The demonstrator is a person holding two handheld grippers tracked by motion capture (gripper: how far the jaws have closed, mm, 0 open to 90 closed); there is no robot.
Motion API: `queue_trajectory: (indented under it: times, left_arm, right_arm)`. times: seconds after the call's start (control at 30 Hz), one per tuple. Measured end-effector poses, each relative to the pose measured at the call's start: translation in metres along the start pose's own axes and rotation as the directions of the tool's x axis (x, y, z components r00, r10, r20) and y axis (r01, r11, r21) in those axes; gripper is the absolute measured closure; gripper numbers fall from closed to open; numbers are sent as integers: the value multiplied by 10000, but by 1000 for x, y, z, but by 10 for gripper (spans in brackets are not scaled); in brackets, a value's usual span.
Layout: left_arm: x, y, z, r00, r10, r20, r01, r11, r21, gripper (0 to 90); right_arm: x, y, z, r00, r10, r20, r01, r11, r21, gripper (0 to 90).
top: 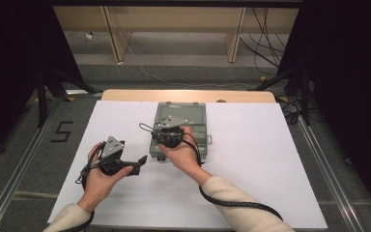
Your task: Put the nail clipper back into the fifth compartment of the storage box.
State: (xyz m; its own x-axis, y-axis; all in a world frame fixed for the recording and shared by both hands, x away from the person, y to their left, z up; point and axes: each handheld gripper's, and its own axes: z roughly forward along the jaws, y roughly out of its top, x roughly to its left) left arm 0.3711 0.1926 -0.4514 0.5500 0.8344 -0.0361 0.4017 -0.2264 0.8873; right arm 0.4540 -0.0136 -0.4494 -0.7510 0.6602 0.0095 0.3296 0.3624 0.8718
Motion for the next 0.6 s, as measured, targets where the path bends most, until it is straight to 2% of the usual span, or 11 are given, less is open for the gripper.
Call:
queue_trajectory:
  times: [0.03, 0.23, 0.57, 0.6]
  left_arm:
    - [0, 0, 0, 10000, -5, -6, 5, 10000, 11, 3]
    - [0, 0, 0, 10000, 1, -19, -1, 10000, 6, 3]
    - [1, 0, 0, 10000, 7, -22, -7, 10000, 33, 3]
    - [1, 0, 0, 10000, 6, -25, -6, 10000, 31, 2]
  right_arm:
    - [0, -1, 0, 10000, 6, -71, -5, 9999, 160, 785]
    - [2, -4, 4, 10000, -38, -36, 39, 9997, 245, 785]
    - [2, -10, 8, 10000, -74, -15, 75, 9971, 761, 782]
    - [2, -10, 9, 9998, -204, -2, 203, 9970, 744, 781]
